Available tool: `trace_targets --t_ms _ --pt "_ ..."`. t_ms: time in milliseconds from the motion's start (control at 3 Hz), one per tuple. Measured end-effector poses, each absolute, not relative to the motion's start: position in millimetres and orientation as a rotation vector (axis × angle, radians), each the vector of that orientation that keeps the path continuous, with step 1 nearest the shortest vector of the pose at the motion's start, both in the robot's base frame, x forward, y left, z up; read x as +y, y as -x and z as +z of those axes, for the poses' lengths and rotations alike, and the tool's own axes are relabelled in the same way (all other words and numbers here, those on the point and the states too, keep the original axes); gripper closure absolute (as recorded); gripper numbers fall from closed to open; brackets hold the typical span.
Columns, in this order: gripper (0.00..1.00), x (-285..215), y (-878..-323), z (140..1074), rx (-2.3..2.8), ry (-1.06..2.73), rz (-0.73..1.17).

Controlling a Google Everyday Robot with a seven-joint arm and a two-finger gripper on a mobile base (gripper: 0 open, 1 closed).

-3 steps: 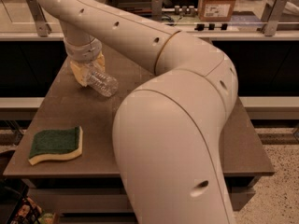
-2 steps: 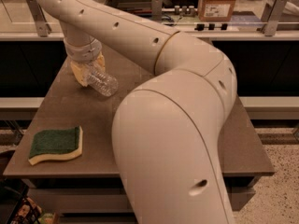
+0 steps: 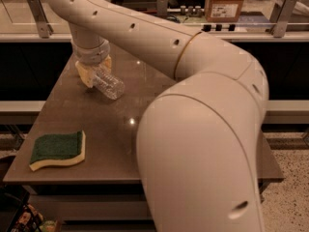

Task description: Place water bottle upright

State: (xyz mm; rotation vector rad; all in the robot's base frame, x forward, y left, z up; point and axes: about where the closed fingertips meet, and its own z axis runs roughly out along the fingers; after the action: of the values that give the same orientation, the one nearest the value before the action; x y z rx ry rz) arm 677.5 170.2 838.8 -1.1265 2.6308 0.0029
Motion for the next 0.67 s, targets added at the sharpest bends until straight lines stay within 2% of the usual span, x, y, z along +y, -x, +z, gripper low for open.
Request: trace_targets --t_ms 667 --pt "1.0 137.9 -678.4 867.9 2.486 1.014 0.097"
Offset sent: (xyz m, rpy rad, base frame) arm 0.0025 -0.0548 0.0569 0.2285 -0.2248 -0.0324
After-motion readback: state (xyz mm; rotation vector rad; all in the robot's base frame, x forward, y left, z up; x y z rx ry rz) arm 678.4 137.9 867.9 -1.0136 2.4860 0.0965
